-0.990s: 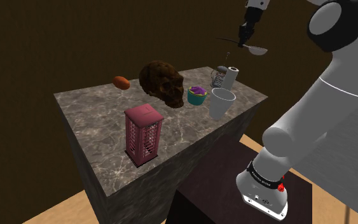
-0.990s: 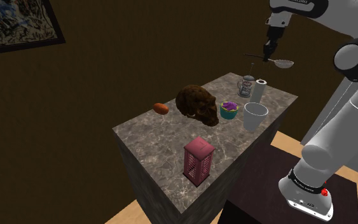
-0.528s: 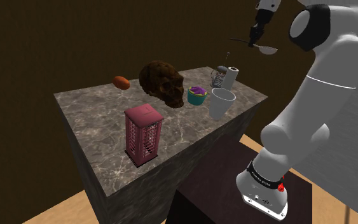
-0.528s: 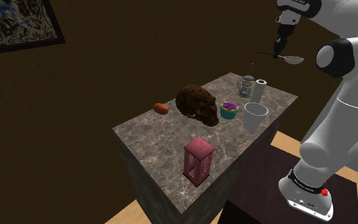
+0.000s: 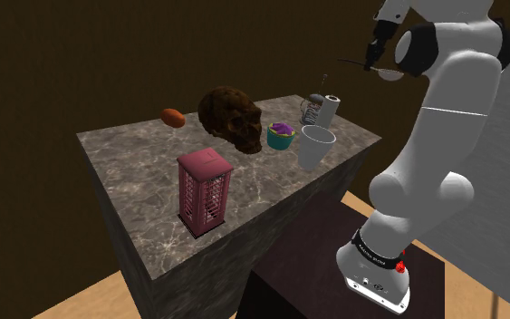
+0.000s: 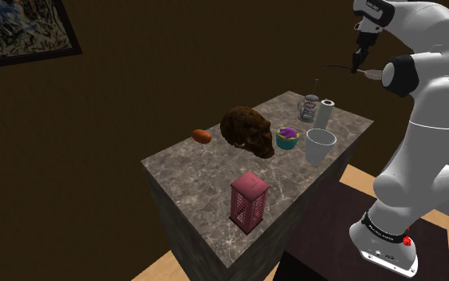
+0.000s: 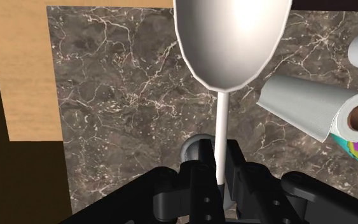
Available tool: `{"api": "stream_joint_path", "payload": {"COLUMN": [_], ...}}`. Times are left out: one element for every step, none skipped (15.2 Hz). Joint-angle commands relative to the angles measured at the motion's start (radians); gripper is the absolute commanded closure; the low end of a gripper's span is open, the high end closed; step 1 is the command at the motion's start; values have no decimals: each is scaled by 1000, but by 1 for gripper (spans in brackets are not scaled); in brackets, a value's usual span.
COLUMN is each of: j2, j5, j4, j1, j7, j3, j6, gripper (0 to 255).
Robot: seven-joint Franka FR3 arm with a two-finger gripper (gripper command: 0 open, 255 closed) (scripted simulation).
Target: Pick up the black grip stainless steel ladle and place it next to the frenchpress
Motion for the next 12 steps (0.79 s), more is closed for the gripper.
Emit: {"api": "stream_joint_path", "payload": {"j2": [-12,-21,-29,-37,-44,-50,-56,-61,-66,-71,-75,-79], "j5": [-6,-10,-14,-18,-21,-24,-27,-29,-31,-33,-35,-37], "j4": [-41,-67,-93,-117,-140,-163,-184,-205,-226,-246,-265,-283], "j1": [6,11,15,19,22,26,29,31,34,36,39,41], "j7": [-2,-2,-1,-1,0,0,0,1,1,1,1,1], "j3": [0,0,1,1,2,2,3,3,3,4,4,5], "j6": [30,48,66,83,100,117,133,149,165,181,196,211], "gripper": [255,255,255,255,255,255,255,255,255,255,255,255]}}
